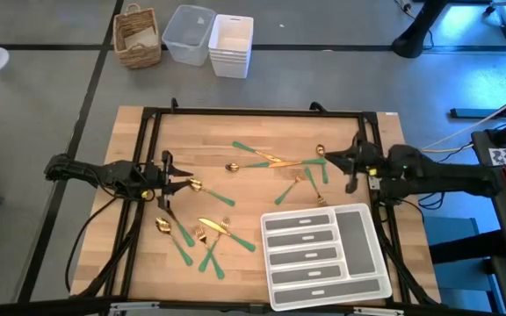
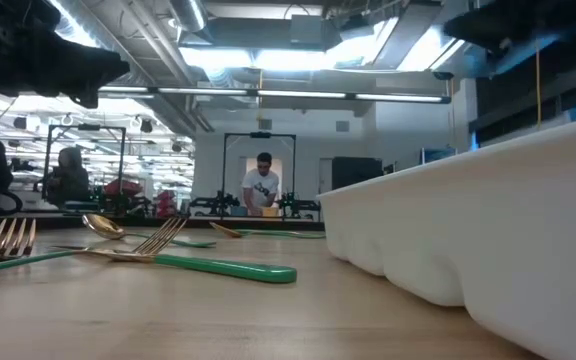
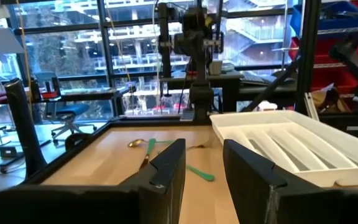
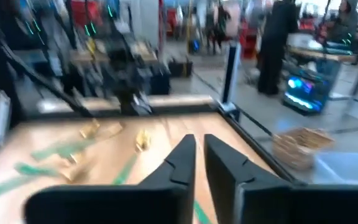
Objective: Sort silverware
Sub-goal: Put the top right green table knife into the silverware tray
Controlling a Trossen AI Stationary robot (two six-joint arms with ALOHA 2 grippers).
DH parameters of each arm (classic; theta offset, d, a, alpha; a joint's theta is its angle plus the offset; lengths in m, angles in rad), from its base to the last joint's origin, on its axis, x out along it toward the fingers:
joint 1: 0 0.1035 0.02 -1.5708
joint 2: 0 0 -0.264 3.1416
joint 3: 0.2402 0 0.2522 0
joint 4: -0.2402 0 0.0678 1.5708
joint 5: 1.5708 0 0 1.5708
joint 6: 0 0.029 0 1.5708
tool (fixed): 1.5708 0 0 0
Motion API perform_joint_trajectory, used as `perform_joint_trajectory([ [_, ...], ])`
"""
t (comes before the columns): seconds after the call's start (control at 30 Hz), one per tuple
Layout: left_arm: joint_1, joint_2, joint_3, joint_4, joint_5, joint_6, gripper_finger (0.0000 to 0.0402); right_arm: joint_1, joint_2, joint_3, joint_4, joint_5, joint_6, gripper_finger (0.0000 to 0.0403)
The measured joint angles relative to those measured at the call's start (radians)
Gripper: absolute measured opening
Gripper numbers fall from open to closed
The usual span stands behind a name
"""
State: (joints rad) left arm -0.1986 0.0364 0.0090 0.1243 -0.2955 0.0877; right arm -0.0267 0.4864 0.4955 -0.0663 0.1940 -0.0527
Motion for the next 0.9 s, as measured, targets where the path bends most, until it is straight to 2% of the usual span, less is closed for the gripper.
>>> perform_joint_trajectory([
  [0.17, 0.000, 0.000, 0.000, 0.000, 0.000, -0.008, 0.0102, -0.001, 0.247, 0.210, -0.186, 0.117, -0.105, 0.0099],
  [0.27, 0.000, 0.000, 0.000, -0.004, 0.000, -0.010, 0.0102, -0.037, 0.391, 0.333, -0.365, 0.165, -0.145, 0.0118],
  [0.43, 0.000, 0.000, 0.000, -0.010, -0.001, -0.010, 0.0102, -0.185, 0.619, 0.461, -0.564, 0.066, -0.167, 0.0117],
  [0.63, 0.000, 0.000, 0.000, -0.010, -0.002, -0.010, 0.0102, -0.357, 0.850, 0.482, -0.567, -0.086, -0.270, 0.0101],
  [0.9, 0.000, 0.000, 0.000, -0.011, -0.002, -0.010, 0.0102, -0.461, 1.085, 0.483, -0.559, -0.112, -0.330, 0.0088],
])
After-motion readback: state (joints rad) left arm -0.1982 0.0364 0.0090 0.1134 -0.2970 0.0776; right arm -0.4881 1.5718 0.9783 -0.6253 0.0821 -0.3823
